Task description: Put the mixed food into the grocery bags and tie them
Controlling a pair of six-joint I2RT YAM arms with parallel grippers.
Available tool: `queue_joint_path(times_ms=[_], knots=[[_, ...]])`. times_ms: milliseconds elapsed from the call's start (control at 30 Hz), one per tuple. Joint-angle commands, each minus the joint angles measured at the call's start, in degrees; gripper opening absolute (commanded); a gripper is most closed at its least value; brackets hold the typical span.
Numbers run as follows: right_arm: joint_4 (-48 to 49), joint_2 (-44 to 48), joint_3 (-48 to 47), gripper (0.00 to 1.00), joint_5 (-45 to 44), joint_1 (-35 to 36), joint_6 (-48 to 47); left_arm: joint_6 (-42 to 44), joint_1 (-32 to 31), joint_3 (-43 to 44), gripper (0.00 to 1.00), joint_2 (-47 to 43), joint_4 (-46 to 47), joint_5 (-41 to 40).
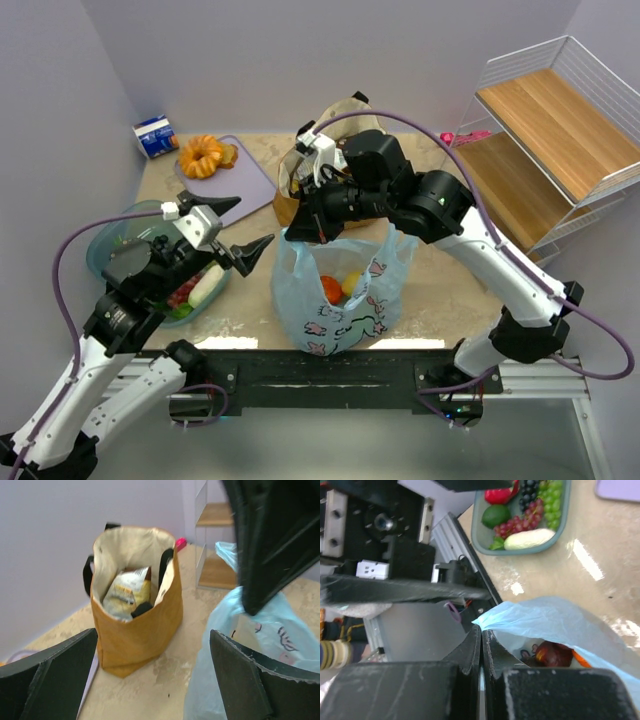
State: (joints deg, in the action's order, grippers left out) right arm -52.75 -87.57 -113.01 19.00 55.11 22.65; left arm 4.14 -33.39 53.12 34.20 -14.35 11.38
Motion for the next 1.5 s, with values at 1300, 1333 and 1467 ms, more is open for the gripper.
queue_joint_path(times_ms=[1300, 1333, 1467], knots=[[11.08, 4.86, 5.33, 0.00, -6.26, -5.72, -3.67, -37.45, -0.62, -17.35, 0.94, 23.19, 68.29, 28.61], [11.87, 5.21, 6.04, 0.00, -6.26, -5.63, -3.15, -37.89, -0.98, -17.53, 0.94, 23.98, 68.84, 28.44], [14.43, 5.57, 7.63, 0.00, -6.96, -5.72, -2.27, -37.10, -2.65, -17.88, 0.94, 25.83, 69.19, 27.21]])
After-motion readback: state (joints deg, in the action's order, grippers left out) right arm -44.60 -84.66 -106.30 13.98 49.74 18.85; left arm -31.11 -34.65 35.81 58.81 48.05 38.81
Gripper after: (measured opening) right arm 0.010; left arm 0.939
